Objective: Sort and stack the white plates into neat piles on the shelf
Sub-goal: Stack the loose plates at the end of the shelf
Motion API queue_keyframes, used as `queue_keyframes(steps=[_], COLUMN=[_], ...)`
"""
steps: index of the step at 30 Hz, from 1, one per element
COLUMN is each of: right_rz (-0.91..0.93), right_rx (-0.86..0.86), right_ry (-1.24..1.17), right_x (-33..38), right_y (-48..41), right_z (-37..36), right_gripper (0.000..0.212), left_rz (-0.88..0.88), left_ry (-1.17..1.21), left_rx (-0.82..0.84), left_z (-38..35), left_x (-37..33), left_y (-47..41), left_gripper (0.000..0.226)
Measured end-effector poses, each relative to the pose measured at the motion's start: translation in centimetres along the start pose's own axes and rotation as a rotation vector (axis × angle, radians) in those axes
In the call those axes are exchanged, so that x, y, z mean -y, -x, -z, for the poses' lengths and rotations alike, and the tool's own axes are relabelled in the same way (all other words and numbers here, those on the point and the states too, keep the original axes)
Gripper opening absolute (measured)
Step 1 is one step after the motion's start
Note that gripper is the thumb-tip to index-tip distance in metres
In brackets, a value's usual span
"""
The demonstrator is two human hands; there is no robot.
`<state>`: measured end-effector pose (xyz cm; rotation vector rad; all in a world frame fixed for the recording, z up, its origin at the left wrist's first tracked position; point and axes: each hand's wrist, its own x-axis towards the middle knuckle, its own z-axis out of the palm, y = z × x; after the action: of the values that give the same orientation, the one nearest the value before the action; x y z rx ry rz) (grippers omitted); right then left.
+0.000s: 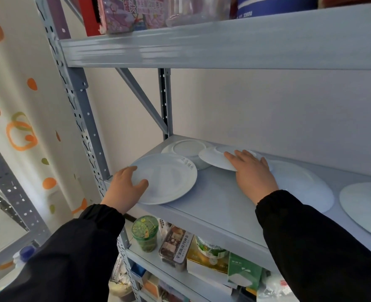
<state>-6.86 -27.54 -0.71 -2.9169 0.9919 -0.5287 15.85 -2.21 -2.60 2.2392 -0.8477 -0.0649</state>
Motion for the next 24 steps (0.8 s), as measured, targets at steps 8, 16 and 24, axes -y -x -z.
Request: queue_keyframes(steps=[8,16,24], right_rz=[0.124,-0.218,-0.352], right_rx=[-0.542,-0.279,-0.016], right_ry=[-0.394,-1.122,-1.196], right_x=[2.1,8.7,10.1], right_y=[-0.9,-2.5,-2.7], right_z=[4.1,2.8,-1.7], right_gripper=[0.051,0.035,0.044], left_rz=[-0.011,-0.005,0.015], left_ry=[0.101,0.135,0.131], left_rx=[-0.058,-0.088,-0.051], left_z=[0.9,1.8,1.9], left_x=[1.0,2.0,2.6], left_y=[0.8,1.8,3.0], left_gripper=[0.066,0.068,0.070])
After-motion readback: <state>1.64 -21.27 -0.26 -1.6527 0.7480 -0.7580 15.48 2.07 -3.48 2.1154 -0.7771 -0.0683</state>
